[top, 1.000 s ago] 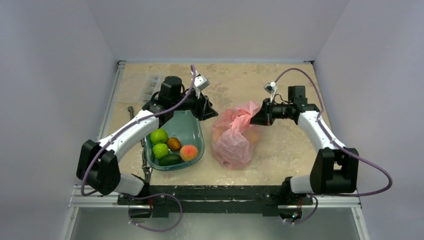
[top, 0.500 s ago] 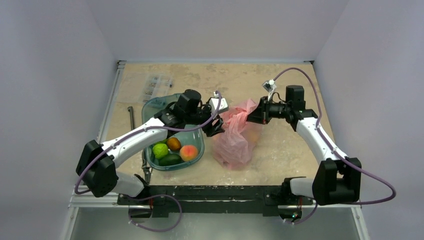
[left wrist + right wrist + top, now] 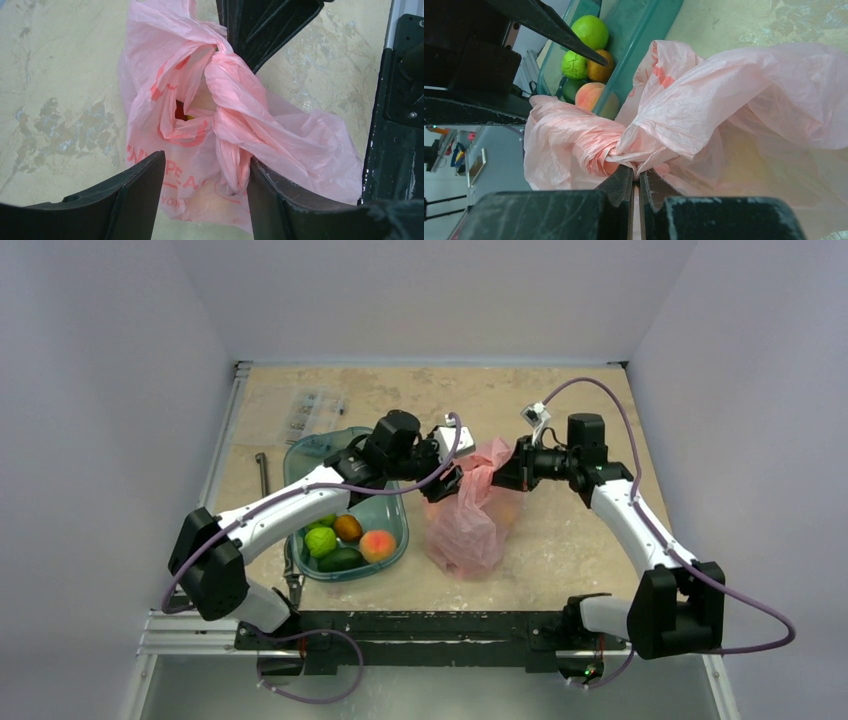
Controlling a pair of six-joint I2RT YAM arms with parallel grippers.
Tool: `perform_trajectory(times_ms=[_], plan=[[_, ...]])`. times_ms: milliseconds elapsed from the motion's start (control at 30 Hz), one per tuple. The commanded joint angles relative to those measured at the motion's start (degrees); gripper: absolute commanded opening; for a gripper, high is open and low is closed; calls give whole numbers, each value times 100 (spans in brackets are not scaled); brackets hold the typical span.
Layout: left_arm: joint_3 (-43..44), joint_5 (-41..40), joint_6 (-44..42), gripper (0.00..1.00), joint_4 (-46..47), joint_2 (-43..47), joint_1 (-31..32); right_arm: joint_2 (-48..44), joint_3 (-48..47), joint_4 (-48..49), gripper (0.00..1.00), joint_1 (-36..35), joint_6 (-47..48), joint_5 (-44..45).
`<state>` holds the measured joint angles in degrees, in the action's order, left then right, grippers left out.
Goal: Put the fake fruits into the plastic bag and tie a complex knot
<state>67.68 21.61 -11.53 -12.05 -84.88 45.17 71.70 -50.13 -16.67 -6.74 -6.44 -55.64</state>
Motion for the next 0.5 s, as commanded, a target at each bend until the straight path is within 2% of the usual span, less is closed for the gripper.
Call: perform_trajectory(times_ms=[0, 33, 100, 200, 233, 467], plan=[[407, -135, 9, 57, 61, -166, 39, -225, -55, -8, 0, -60, 125, 51], [430, -166, 15, 54, 48, -181, 39, -227, -81, -69, 0, -57, 184, 55], [455, -185, 69, 40, 22, -189, 36, -227, -121, -190, 0, -64, 293, 50], [376, -171, 34, 7, -45, -143, 29, -228, -225, -408, 0, -64, 527, 15], [313, -186, 25, 0, -51, -109, 20, -215, -285, -512, 0, -64, 598, -13], [89, -409, 897, 0, -152, -22, -523, -65, -822, -1909, 0, 60, 2247, 536]])
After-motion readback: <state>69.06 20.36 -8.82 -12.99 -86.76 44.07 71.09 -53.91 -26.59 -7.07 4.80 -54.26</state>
